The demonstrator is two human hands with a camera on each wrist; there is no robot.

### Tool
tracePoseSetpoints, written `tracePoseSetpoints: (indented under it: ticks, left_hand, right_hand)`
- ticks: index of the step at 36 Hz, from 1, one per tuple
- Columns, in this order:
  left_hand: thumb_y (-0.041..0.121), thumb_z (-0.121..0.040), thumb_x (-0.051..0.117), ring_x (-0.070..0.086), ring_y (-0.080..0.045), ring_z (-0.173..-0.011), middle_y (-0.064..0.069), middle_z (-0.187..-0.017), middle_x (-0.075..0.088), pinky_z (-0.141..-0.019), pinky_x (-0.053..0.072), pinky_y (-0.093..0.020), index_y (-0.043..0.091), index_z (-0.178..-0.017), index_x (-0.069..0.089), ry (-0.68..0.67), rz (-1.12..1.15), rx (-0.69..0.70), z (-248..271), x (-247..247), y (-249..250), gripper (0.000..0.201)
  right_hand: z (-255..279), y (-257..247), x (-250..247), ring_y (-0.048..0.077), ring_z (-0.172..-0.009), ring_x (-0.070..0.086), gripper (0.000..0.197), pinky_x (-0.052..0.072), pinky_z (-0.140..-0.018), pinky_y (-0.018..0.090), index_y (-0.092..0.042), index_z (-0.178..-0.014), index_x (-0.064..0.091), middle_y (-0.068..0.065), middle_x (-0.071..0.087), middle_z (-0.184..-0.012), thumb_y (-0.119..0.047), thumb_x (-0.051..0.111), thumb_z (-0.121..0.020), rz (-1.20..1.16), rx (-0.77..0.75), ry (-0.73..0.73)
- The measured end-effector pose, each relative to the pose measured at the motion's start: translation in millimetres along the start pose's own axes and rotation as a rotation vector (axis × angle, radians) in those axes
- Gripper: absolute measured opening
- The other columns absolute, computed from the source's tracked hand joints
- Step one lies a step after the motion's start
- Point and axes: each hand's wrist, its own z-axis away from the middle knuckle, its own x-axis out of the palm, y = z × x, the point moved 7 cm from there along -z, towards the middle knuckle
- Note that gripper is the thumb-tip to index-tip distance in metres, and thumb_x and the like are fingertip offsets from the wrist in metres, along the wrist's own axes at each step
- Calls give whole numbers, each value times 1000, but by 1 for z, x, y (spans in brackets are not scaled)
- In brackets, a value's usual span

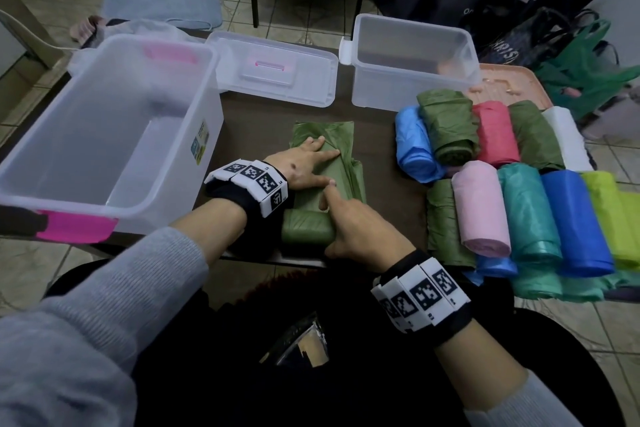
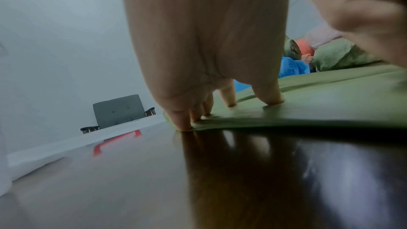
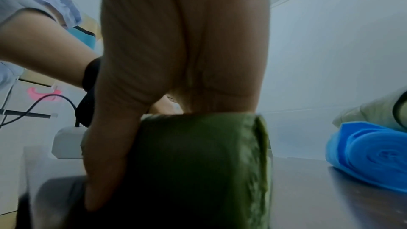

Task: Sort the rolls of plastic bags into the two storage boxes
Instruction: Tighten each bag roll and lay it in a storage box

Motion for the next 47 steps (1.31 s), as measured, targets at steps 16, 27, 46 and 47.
tracePoseSetpoints:
  ticks: [16,27,46,47]
  left_hand:
    - [23,-86,67,61,-13,-90,-3,-100,68,-83,45,-22,14,-100,71,337,275,-45,48,-55,17,17]
    - [24,-71,81,62,-14,-100,1,-110,69,-91,51,-30,21,-116,67,-36,176,-92,76,-23,21,48]
    - [23,-75,79,58,-16,-101,0,-105,62,-87,45,-25,17,-111,66,-142,114,-128,42,-34,17,38]
    - [21,-72,81,58,-15,-99,1,-101,62,-82,43,-23,16,-110,68,-50,130,-123,44,-40,17,40]
  right_hand:
    - [-10,32,-13,16,-105,53,66,38,-82,24,-20,-122,56,3,59,-111,-39,83,-66,-295,78,32]
    - [-16,45,-7,25,-115,38,47,33,-99,35,-19,-122,59,3,42,-101,-48,60,-85,-233,115,36]
    - [9,2,3,30,-88,64,33,55,-81,40,-4,-107,64,13,64,-96,-9,52,-76,256,144,515]
    - [6,3,1,30,-88,64,37,54,-82,40,-4,-106,64,13,64,-95,-10,41,-78,245,153,495]
